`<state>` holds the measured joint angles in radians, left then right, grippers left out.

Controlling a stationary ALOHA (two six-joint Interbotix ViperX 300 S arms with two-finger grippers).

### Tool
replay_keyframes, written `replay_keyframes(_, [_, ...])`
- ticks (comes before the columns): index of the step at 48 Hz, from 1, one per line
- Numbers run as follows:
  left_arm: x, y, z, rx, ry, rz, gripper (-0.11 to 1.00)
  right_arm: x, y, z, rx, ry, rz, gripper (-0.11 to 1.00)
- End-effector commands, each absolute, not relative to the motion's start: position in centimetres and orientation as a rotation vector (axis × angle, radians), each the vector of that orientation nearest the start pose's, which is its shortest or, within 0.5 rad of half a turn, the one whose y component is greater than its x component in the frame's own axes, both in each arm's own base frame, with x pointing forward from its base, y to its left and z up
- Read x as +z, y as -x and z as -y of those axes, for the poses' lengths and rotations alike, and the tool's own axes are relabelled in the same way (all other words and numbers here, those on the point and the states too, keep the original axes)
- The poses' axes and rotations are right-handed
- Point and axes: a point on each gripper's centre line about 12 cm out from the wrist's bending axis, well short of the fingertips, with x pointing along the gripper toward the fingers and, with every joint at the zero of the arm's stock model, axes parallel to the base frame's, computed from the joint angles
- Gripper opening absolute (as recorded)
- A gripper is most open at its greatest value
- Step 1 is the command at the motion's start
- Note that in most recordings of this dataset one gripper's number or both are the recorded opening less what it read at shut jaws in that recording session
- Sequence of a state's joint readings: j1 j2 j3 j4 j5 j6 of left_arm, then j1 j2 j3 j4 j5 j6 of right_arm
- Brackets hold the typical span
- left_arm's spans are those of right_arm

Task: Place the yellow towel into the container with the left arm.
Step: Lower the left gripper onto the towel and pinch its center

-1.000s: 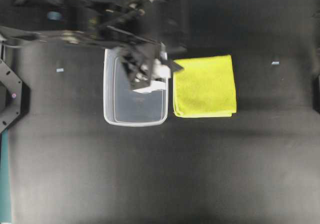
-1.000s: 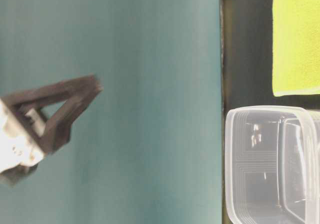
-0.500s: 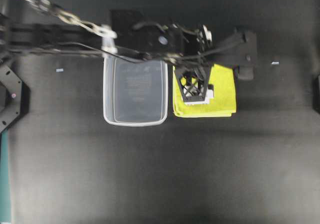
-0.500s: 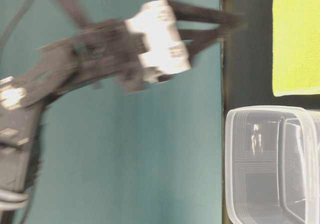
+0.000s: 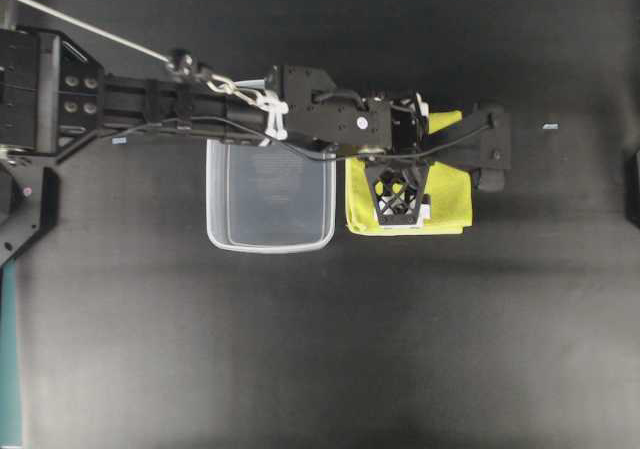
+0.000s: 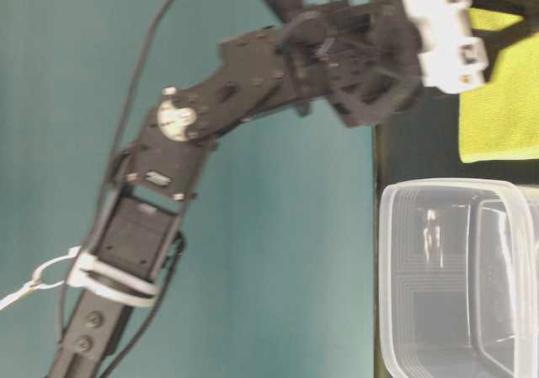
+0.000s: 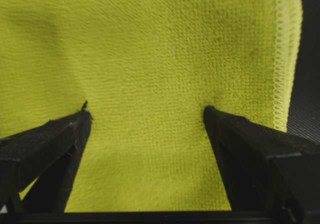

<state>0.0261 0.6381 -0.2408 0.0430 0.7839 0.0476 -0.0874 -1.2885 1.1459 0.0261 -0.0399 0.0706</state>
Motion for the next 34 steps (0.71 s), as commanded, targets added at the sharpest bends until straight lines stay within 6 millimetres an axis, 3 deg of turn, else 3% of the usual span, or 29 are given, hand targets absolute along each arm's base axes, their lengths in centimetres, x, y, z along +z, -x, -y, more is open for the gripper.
replay_keyframes(1, [10.5,-54.9,-1.5,-0.002,-0.079,-1.180,0.91,34.0,-14.1,1.3,-0.080,-0.094,0.201,0.76])
replay_keyframes(23, [8.2,-52.8,-1.2,-0.010,-0.081,-1.262,0.87,33.8,-14.1,1.3,-0.081,-0.094,0.198,0.76])
replay_keyframes(28, [8.5,-52.9,-0.5,-0.021,-0.089,-1.259,0.68,33.9,-14.1,1.3,-0.081,-0.094,0.199,0.76])
replay_keyframes(34, [8.7,-53.0,0.3,-0.035,-0.100,-1.256,0.31,33.8,-14.1,1.3,-0.081,-0.094,0.198,0.76])
